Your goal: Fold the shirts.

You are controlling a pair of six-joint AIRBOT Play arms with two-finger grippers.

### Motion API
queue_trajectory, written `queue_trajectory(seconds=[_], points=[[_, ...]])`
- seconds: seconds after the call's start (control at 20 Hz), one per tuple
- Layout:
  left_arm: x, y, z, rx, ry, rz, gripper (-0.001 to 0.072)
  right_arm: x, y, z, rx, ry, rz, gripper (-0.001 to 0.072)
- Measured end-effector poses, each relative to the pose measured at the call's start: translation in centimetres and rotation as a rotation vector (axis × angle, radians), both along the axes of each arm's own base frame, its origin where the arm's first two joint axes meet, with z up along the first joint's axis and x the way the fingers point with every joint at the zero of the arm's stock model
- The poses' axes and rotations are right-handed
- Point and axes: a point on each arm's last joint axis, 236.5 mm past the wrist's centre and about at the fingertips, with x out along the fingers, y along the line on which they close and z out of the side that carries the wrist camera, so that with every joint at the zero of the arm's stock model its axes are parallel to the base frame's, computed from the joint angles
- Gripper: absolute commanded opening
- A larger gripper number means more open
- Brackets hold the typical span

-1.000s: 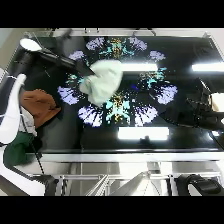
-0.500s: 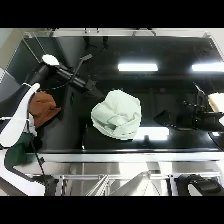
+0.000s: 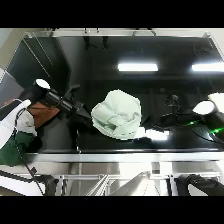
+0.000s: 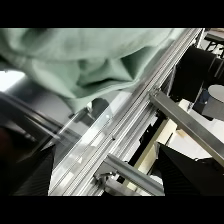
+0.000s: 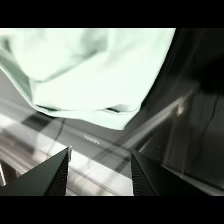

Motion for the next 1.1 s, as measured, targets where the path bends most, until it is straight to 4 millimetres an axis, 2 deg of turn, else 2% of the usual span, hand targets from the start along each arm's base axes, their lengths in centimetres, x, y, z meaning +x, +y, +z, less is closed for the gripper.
queue_trajectory(seconds=[0.15,0.35,0.4,0.5,0.55,0.65,0.7,0.8,0.9,1.0,1.1], points=[[-1.4,-1.0,-2.3,0.042,0.004,0.011,0.0705,-0.2,0.8,-2.5,-0.001,0.058,0.021,0.0421],[-0.9,-2.7,-4.3,0.086,-0.059,0.04,0.0702,1.6,0.5,-5.4,-0.042,0.042,-0.021,0.0421],[-0.8,-3.1,-4.4,0.087,-0.069,0.046,0.0639,2.3,0.3,-5.9,-0.055,0.027,-0.034,0.0421],[0.2,-3.6,-5.4,0.116,-0.122,0.074,0.0214,3.3,0.2,-6.6,-0.064,0.015,-0.057,0.0418],[0.7,-3.6,-5.8,0.132,-0.145,0.087,0.0006,3.9,0.4,-6.8,-0.059,0.009,-0.07,0.0331],[1.3,-4.0,-6.0,0.13,-0.171,0.101,0.0018,4.7,0.4,-7.3,-0.061,-0.014,-0.073,0.0035],[1.4,-4.3,-5.7,0.115,-0.177,0.104,0.0017,5.1,0.5,-7.5,-0.057,-0.031,-0.071,0.0016],[1.8,-4.8,-4.4,0.064,-0.193,0.119,0.0017,6.0,1.5,-6.4,0.001,-0.072,-0.058,0.0015],[2.6,-5.1,-1.4,-0.015,-0.223,0.15,0.0017,7.1,2.0,-4.3,0.055,-0.127,-0.039,0.0016],[3.9,-4.5,2.5,-0.083,-0.286,0.196,0.0017,8.7,1.7,-0.6,0.109,-0.208,-0.033,0.0015],[5.3,-3.0,7.6,-0.143,-0.386,0.242,0.0017,10.5,0.7,4.6,0.155,-0.324,-0.043,0.0015]])
